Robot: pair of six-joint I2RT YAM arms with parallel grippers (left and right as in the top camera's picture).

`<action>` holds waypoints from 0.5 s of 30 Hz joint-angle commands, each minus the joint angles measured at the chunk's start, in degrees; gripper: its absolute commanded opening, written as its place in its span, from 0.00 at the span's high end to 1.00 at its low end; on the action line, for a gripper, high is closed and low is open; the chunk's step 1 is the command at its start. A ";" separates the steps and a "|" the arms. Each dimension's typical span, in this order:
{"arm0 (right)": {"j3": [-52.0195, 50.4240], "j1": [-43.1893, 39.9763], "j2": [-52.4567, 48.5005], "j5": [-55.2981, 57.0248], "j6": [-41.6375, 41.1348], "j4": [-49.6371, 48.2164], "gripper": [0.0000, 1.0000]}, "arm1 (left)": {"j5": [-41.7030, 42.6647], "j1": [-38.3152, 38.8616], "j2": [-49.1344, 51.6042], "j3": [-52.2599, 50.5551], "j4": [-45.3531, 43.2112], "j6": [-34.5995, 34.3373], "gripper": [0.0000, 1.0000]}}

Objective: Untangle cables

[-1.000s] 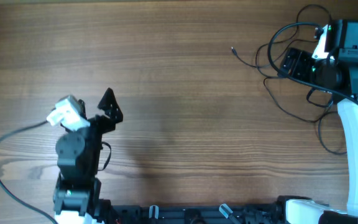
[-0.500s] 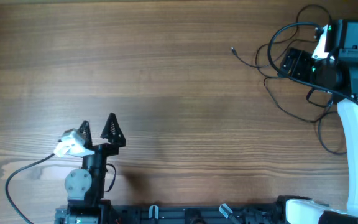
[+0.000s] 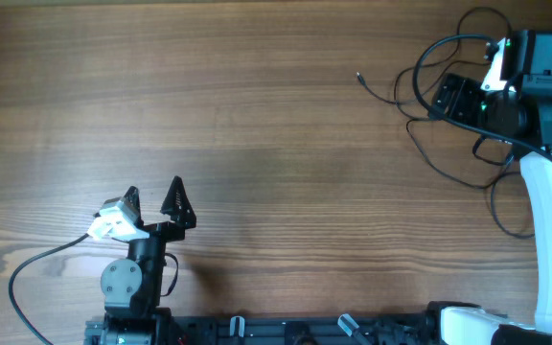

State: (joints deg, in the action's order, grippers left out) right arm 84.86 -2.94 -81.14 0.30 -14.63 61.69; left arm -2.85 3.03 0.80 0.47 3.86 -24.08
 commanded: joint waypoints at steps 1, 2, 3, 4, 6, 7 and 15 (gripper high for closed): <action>-0.20 0.13 0.00 0.94 0.96 -0.13 0.00 | 0.90 -0.31 -0.63 -0.13 0.26 1.36 0.00; -0.20 0.13 0.00 0.96 0.98 -0.13 0.00 | 0.90 -0.31 -0.63 -0.13 0.26 1.36 0.00; -0.20 0.13 0.00 0.96 0.96 -0.13 0.00 | 0.90 -0.31 -0.63 -0.13 0.26 1.33 0.00; -0.20 0.13 0.00 0.96 1.01 -0.13 0.00 | 0.90 -0.31 -0.63 -0.13 0.26 1.36 0.00; -0.20 0.13 0.00 0.96 0.96 -0.13 0.00 | 0.90 -0.31 -0.63 -0.13 0.26 1.36 0.00; -0.20 0.13 0.00 0.94 0.96 -0.15 0.00 | 0.90 -0.31 -0.63 -0.13 0.26 1.36 0.00; -0.20 0.13 0.00 0.96 0.98 -0.15 0.00 | 0.90 -0.31 -0.63 -0.13 0.26 1.36 0.00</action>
State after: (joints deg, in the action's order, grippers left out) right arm 84.86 -2.94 -81.14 0.30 -14.63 61.69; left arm -2.85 3.03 0.80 0.47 3.86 -24.05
